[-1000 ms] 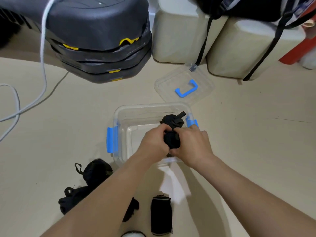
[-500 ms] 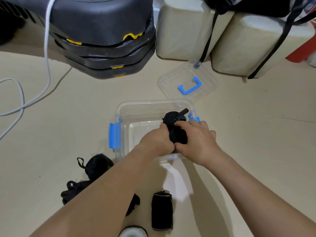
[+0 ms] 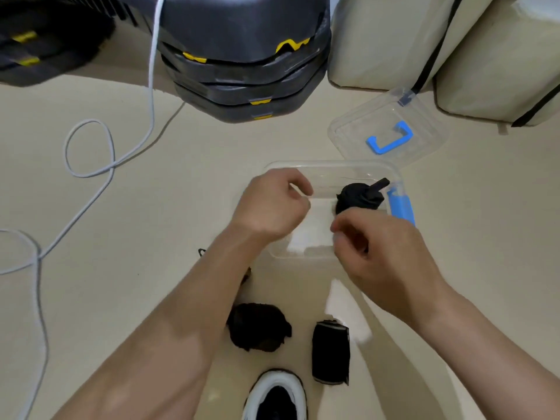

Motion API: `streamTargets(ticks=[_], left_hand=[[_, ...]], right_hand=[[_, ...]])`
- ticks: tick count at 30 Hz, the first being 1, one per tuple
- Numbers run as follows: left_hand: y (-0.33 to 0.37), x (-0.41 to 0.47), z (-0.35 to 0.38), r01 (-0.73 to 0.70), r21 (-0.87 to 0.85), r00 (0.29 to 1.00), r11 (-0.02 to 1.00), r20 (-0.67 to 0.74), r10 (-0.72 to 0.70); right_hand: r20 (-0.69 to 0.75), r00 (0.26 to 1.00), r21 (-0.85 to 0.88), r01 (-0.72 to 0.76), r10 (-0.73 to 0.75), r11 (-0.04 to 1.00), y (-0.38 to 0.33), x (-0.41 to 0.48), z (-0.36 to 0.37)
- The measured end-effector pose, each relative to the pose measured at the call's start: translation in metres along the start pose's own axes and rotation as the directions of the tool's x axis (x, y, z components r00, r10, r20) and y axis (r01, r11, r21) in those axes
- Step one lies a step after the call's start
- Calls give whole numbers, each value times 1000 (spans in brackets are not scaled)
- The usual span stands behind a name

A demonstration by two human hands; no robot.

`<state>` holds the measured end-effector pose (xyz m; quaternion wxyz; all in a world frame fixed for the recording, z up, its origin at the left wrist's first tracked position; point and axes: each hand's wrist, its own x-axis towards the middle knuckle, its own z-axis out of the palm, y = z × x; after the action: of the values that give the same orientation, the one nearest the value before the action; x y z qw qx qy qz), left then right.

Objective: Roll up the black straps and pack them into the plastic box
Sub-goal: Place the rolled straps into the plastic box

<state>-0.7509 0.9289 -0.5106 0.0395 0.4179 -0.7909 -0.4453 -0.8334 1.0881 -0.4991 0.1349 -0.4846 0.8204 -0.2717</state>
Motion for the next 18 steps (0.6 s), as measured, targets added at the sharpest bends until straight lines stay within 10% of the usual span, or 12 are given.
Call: streamTargets(ticks=[5, 10, 18], left_hand=[[-51, -24, -52, 205, 198, 955, 959, -254, -152], [-98, -32, -40, 323, 365, 902, 873, 159, -401], [-123, -48, -14, 242, 396, 958, 886, 45, -282]], right_hand=[[557, 764, -410, -86, 324, 908, -7, -35, 31], [663, 521, -503, -221, 537, 835, 17, -61, 81], [636, 574, -360, -370, 515, 856, 8, -57, 91]])
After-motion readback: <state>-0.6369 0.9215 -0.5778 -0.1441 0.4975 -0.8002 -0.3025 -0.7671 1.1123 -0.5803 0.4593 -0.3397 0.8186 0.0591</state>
